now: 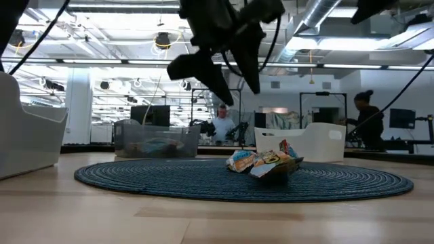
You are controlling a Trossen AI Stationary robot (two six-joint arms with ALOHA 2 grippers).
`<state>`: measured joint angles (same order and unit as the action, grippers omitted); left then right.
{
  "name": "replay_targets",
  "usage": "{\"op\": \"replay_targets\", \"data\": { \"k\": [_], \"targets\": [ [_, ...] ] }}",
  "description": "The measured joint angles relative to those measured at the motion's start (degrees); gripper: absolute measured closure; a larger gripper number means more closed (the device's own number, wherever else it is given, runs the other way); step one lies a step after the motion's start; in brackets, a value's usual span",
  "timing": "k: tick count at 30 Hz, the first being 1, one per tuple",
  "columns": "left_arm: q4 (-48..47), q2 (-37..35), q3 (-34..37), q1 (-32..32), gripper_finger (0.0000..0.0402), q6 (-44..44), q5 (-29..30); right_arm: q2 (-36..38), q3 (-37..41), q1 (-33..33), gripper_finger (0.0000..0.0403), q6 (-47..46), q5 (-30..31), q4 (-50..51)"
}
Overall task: Pick and place Granola Bars by type
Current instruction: Put the yellow granola bar into the black bin
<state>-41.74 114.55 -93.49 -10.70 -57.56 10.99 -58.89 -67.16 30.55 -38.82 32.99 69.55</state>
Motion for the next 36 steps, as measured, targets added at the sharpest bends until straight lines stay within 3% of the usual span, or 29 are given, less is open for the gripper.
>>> {"op": "replay_targets", "data": {
  "k": [19,36],
  "targets": [
    [3.5,8.6,-0.1,0.2,0.0122,-3.5,-3.8,0.1,0.0,4.7,0.0155,0.3,3.1,3.3],
    [3.4,11.3,-0.6,0.3,0.0123,-3.7,-5.5,0.1,0.0,4.7,0.0155,0.4,3.1,4.3]
  ]
}}
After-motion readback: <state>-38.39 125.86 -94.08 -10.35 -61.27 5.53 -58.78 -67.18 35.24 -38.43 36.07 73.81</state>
